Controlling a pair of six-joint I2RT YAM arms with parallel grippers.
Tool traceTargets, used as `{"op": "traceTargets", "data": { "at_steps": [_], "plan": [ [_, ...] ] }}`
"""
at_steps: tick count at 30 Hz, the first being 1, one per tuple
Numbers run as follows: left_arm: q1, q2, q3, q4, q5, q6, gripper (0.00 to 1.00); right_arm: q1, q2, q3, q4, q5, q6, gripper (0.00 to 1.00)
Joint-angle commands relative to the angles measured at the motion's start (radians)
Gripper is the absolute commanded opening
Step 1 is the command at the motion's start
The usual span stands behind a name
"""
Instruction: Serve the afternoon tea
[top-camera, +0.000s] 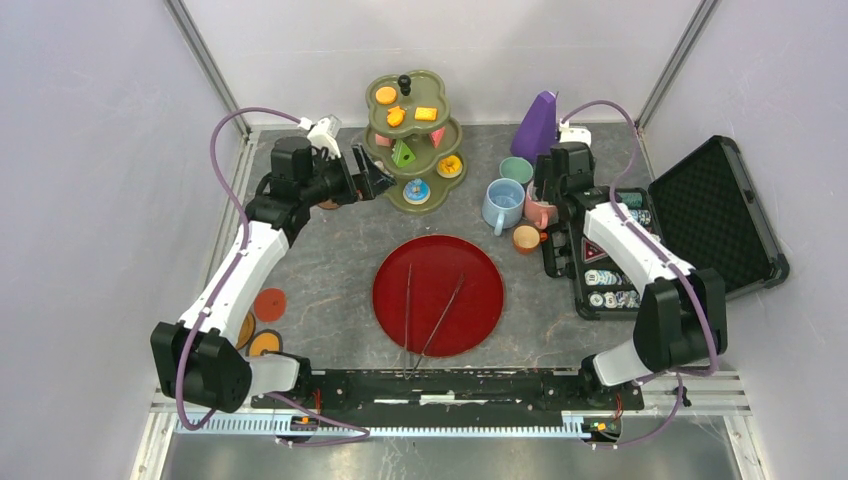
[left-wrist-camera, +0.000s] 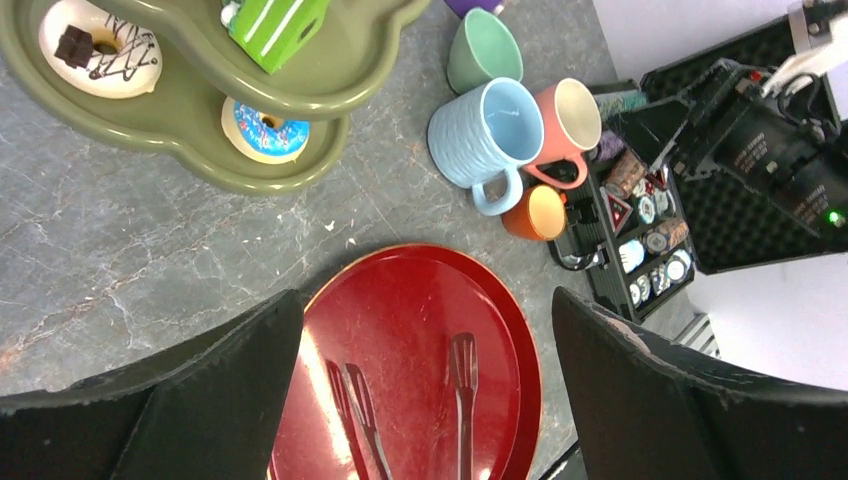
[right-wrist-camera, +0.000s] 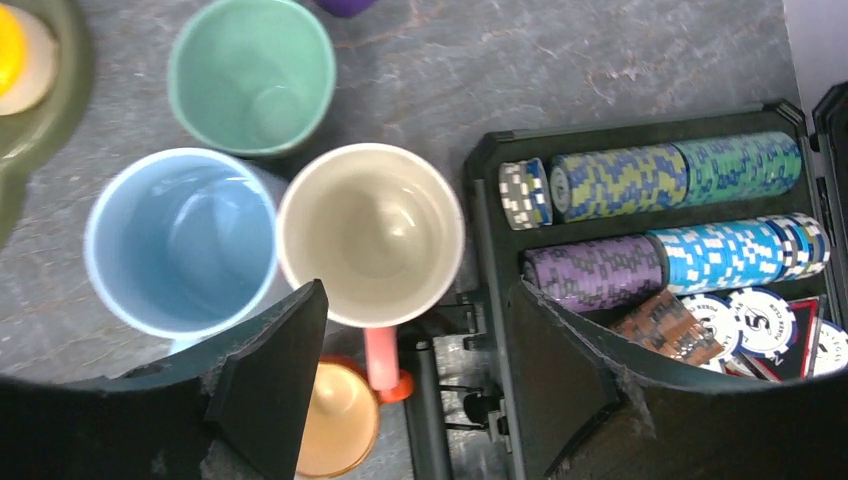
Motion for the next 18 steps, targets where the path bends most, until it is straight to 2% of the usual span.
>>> {"op": "traceTargets", "data": {
  "at_steps": [1,7,14,17,18],
  "plan": [
    [-0.018,-0.019,0.002,-0.022,-0.023,0.071,1.0,-0.06,0.05,0.041,-0.01,-0.053,0.006,0.72],
    [-0.039,-0.017,0.0,-0.027,-0.033,0.08,1.0,-0.11,0.107,0.085,-0.03,-0.161,-0.034,0.61],
    [-0.039,-0.001,0.001,-0.028,-0.024,0.075,1.0,-0.094,0.018,0.085,0.028,-0.179,-0.112,0.67],
    [-0.039,0.007,0.002,-0.026,-0.016,0.07,1.0,-0.073,0.03,0.1,0.084,-0.318,-0.174,0.79],
    [-0.039,0.007,0.001,-0.026,-0.013,0.069,1.0,-0.072,0.068,0.142,0.068,-0.363,-0.193,0.79]
  ]
}}
